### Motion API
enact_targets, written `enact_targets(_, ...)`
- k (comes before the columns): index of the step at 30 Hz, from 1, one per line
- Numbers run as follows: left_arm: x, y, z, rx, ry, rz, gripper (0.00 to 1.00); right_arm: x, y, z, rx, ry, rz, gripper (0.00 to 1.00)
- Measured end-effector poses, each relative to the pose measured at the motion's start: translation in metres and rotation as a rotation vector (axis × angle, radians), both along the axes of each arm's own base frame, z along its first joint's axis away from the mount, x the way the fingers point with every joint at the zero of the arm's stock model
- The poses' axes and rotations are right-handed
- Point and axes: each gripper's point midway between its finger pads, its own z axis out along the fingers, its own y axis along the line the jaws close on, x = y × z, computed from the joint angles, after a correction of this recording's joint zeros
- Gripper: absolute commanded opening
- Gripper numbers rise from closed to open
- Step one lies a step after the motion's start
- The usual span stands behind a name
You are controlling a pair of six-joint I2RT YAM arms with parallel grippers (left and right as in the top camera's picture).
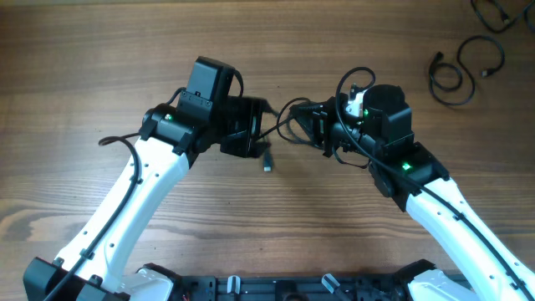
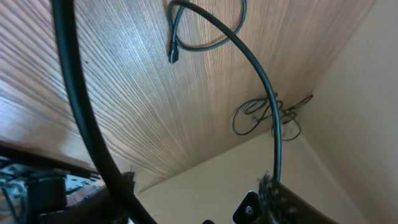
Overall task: Untangle cables
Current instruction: 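Hold the cable with both grippers and stretch it apart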
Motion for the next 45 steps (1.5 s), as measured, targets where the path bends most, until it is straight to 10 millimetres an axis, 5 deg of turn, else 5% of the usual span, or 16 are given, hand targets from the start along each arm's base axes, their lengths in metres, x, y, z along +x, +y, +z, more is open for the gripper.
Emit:
enact_targets(4,0.001,0.001,-0.001,0.003,0.005,0.012,0.04,0.000,0.000,0.000,0.001,-0.001,0.002,0.08)
enact_targets(6,0.002,0.003,-0.001,0.013,-0.001,0.019,0.04,-0.002,0.002,0.000,-0.001,-0.006,0.018,0.13)
enact_targets(8,0.002,0.007,-0.005,0.041,-0.001,0.030,0.04,-0.004,0.003,-0.001,-0.028,-0.036,0.045,0.38)
enact_targets(9,0.000,0.010,-0.008,0.061,0.012,0.038,0.04,-0.005,0.002,-0.004,-0.057,-0.052,0.059,0.64)
enact_targets(12,-0.011,0.029,-0.024,0.170,0.068,0.061,0.04,-0.011,-0.009,-0.027,-0.191,-0.059,0.080,0.96)
enact_targets(13,-0.014,0.035,-0.028,0.199,0.078,0.069,0.04,-0.013,-0.012,-0.034,-0.231,-0.058,0.087,1.00)
enact_targets(20,-0.029,0.076,-0.047,0.455,0.073,0.005,0.04,-0.026,-0.034,-0.069,-0.533,-0.162,0.227,1.00)
enact_targets(25,-0.040,0.105,-0.054,0.626,0.076,-0.058,0.04,-0.029,-0.038,-0.075,-0.593,-0.192,0.271,1.00)
enact_targets(36,-0.037,0.110,-0.054,0.747,-0.096,-0.447,0.04,-0.030,-0.040,-0.081,-0.656,-0.242,0.328,0.99)
enact_targets(39,-0.038,0.109,-0.054,0.758,-0.141,-0.561,0.04,-0.030,-0.040,-0.090,-0.689,-0.252,0.370,0.92)
enact_targets(45,-0.032,0.105,-0.052,0.756,-0.187,-0.601,0.04,-0.024,-0.038,-0.087,-0.716,-0.325,0.393,0.87)
